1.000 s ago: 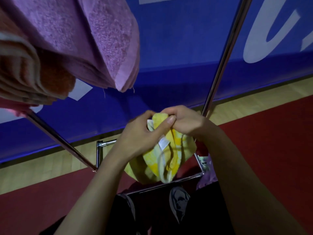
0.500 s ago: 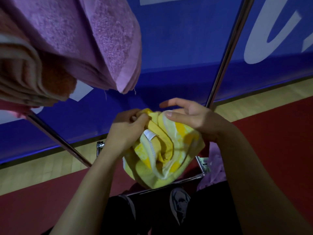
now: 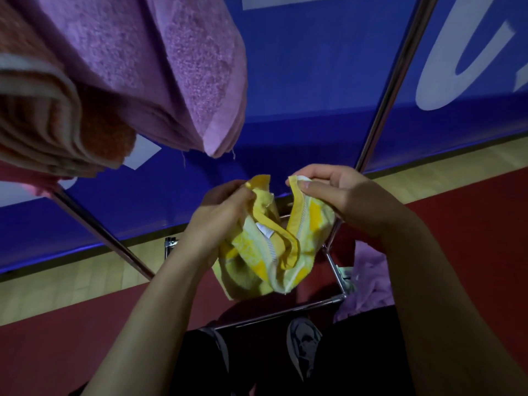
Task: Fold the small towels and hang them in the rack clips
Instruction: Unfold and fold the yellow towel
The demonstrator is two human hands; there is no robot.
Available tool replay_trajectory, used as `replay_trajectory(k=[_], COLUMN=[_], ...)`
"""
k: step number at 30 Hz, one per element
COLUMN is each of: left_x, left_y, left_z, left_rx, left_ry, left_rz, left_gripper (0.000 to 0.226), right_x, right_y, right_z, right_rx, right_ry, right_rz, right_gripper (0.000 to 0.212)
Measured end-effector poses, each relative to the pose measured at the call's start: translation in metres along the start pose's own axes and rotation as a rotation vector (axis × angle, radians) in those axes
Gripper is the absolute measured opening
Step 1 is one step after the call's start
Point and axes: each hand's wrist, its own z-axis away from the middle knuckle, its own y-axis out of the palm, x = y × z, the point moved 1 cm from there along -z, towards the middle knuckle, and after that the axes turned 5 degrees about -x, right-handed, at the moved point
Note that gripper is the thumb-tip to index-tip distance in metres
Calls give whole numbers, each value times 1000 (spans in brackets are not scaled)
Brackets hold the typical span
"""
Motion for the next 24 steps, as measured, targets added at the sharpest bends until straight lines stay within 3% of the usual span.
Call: replay_trajectory(k=[7,13,17,24], left_x=[0,5,2,-1], left_y=[7,9,13,20], left_z=[3,0,7,16], left_rx=[36,10,22,128], left_ry=[207,305,372,183], left_rz=[-237,-286,-273,41], left_gripper=[20,19,8,20], right_x=[2,-1,-2,0], right_y=[4,5,5,9], right_z=[-1,1,0,-4], right_rx=[35,141,92,-18], right_ry=[-28,31,-53,-109], right_rz=[86,-27,-29,-35], right_gripper=[23,15,18,17])
